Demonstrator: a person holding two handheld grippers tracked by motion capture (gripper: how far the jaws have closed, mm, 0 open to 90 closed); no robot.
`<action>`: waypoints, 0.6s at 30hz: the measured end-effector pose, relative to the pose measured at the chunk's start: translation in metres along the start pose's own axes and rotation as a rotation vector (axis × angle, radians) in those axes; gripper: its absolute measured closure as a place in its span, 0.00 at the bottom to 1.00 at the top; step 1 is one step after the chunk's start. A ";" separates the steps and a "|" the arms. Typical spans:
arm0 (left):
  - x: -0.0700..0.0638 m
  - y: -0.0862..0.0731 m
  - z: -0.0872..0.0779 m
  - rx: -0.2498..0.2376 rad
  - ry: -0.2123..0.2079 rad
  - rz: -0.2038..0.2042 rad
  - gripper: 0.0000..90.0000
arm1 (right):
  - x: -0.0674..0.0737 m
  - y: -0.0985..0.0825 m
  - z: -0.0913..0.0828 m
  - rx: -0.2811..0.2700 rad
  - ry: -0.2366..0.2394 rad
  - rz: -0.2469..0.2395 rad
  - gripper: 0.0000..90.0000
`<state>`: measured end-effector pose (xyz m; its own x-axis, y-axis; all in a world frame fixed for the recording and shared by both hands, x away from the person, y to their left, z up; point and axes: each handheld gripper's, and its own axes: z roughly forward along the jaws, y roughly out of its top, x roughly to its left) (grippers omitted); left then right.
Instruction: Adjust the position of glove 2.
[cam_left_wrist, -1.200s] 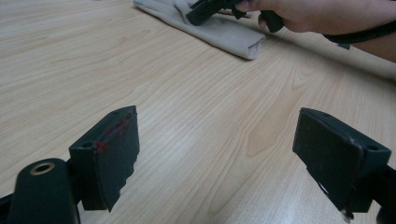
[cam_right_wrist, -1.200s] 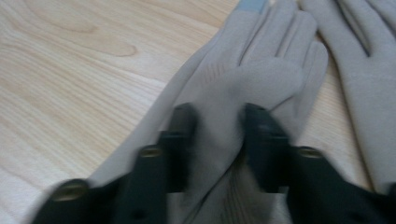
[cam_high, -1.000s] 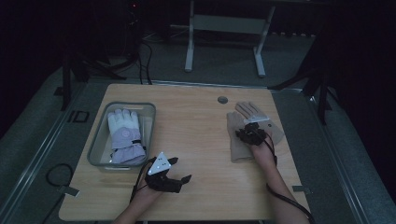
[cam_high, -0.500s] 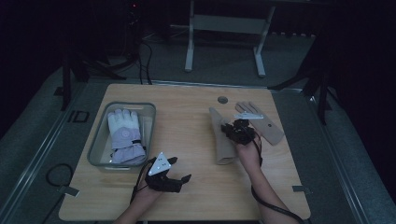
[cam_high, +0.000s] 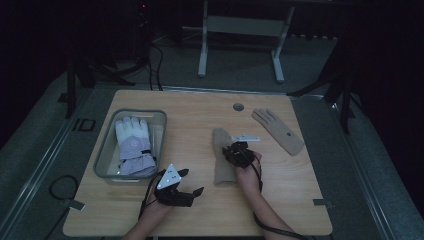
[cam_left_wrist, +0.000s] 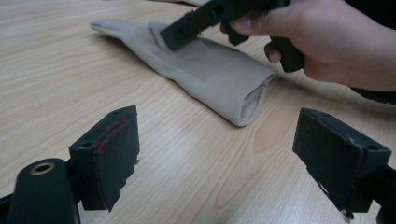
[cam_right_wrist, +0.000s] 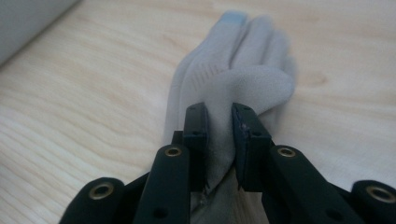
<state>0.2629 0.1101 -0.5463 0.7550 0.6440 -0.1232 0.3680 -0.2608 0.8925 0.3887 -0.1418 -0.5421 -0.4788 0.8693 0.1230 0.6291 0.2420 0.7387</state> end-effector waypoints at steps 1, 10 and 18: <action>0.000 0.000 0.000 0.000 0.000 0.000 0.17 | 0.000 0.000 0.000 0.000 0.000 0.000 0.85; 0.000 -0.003 0.001 0.004 0.004 0.008 0.17 | 0.001 -0.006 0.005 0.028 0.019 -0.051 0.73; 0.000 -0.005 0.001 0.003 0.001 0.009 0.17 | -0.010 -0.001 -0.016 -0.007 0.040 -0.092 0.63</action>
<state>0.2617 0.1105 -0.5509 0.7580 0.6421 -0.1147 0.3625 -0.2685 0.8925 0.3828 -0.1581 -0.5336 -0.5586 0.8255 0.0802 0.5770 0.3172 0.7526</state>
